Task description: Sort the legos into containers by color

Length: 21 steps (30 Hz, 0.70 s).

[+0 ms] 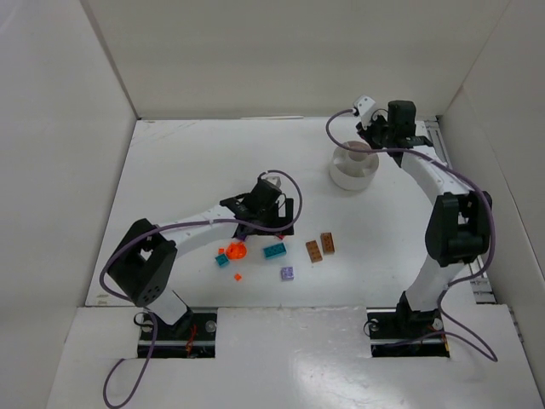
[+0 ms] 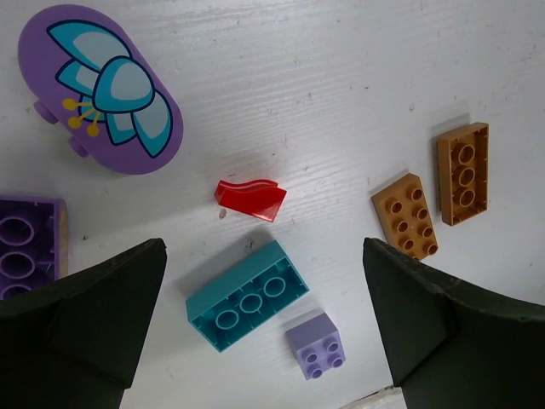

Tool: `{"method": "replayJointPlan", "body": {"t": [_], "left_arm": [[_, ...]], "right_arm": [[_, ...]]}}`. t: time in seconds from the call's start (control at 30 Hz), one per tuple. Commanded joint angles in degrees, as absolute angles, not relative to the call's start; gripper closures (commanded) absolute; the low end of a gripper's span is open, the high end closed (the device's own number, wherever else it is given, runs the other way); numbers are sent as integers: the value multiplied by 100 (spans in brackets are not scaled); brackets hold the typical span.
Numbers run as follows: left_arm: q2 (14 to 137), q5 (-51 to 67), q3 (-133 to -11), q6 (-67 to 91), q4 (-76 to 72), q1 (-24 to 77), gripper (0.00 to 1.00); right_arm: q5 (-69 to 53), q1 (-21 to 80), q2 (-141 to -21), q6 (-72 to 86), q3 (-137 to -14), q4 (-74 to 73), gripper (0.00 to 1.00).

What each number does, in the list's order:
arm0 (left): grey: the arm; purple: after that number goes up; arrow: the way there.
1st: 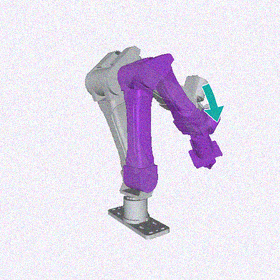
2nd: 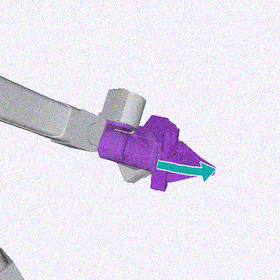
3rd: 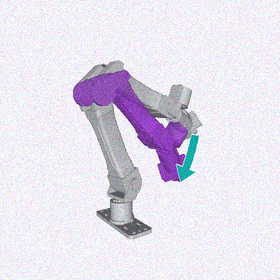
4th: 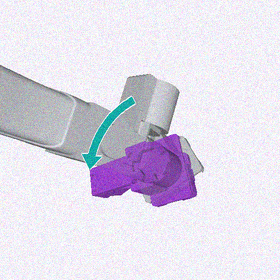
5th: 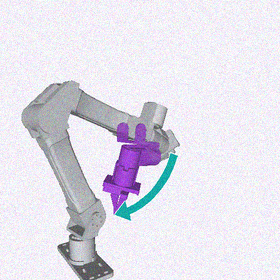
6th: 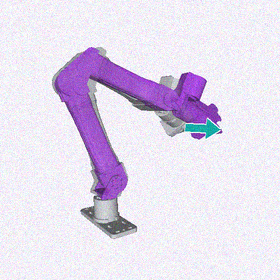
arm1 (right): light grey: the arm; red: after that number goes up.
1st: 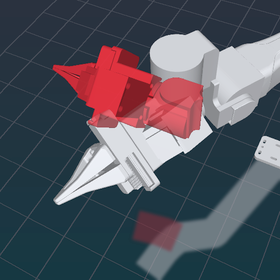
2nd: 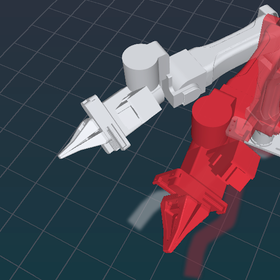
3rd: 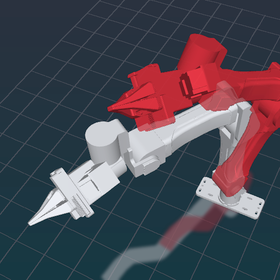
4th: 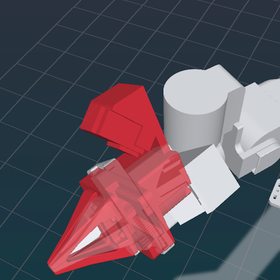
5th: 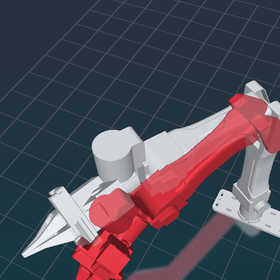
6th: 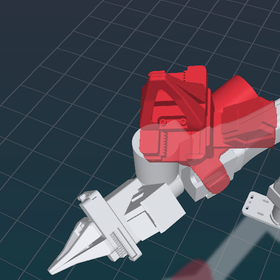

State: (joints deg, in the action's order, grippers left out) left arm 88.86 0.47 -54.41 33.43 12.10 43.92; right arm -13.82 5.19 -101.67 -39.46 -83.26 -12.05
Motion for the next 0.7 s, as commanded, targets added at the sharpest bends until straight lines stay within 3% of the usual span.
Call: {"method": "replayJointPlan", "body": {"t": [0.0,0.2,0.67], "left_arm": [[8930,53,-5713,3261,1327,4421,0],[9035,-8,-5774,3313,1327,4421,0],[9202,-123,-5888,3366,1441,4473,0]], "right_arm": [[-1354,457,-10379,-4008,-8824,-1354,86],[-1292,404,-10670,-4061,-8956,-1415,84],[-1318,352,-10846,-3946,-8903,-1415,62]]}}
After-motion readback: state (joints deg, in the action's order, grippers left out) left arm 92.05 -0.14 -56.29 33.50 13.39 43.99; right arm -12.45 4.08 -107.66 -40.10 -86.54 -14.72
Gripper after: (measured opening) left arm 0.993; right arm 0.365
